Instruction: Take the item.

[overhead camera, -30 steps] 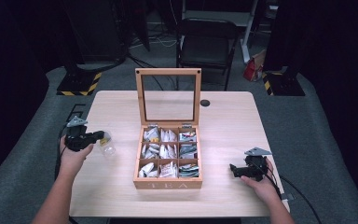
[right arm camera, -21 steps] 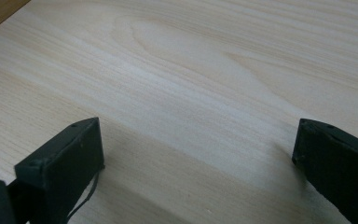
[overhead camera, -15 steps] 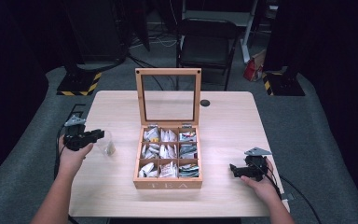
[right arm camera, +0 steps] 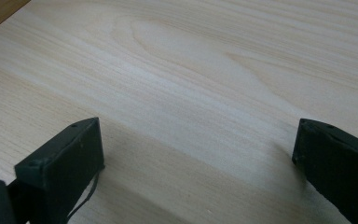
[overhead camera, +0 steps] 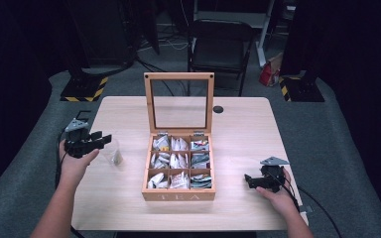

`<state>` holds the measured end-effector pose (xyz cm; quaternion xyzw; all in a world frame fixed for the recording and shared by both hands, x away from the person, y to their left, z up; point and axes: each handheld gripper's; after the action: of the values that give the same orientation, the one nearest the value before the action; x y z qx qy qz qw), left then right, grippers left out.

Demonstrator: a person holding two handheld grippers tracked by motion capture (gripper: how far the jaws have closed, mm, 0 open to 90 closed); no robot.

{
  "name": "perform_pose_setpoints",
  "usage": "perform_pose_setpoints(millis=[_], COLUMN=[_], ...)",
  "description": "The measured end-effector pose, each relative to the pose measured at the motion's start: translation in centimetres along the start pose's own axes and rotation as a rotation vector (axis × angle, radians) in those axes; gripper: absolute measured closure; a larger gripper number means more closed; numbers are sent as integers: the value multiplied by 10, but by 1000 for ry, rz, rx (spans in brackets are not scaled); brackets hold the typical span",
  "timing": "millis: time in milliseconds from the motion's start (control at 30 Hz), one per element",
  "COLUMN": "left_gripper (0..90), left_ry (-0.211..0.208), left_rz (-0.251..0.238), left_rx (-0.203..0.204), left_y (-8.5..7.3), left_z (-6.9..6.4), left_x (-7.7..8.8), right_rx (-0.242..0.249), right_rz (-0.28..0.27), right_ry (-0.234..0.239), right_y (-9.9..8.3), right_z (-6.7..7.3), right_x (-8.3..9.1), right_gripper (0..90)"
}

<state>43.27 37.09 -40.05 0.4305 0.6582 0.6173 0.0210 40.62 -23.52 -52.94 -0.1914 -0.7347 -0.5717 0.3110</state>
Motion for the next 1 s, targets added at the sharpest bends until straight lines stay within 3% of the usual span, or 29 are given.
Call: perform_pose_setpoints(millis=[200, 600, 1000], left_gripper=[462, 442, 434], left_ry=[-37, -72, -96], left_rz=[2, 3, 18], left_rx=[-14, -77, -105], left_y=[7, 17, 13], left_z=[-12, -32, -44], left_x=[-1, -5, -13], right_rx=[0, 0, 0], right_rz=[0, 0, 0], right_ry=[0, 0, 0], right_y=[0, 0, 0], right_z=[0, 0, 0], right_x=[0, 0, 0], right_gripper=[12, 12, 12])
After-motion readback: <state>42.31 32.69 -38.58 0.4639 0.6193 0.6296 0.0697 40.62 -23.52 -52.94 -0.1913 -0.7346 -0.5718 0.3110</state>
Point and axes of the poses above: each handheld gripper's, and its own axes: x roughly backward along the jaws, y roughly out of its top, z roughly to its left, and after that the axes turned 14 degrees about -y, right-handed
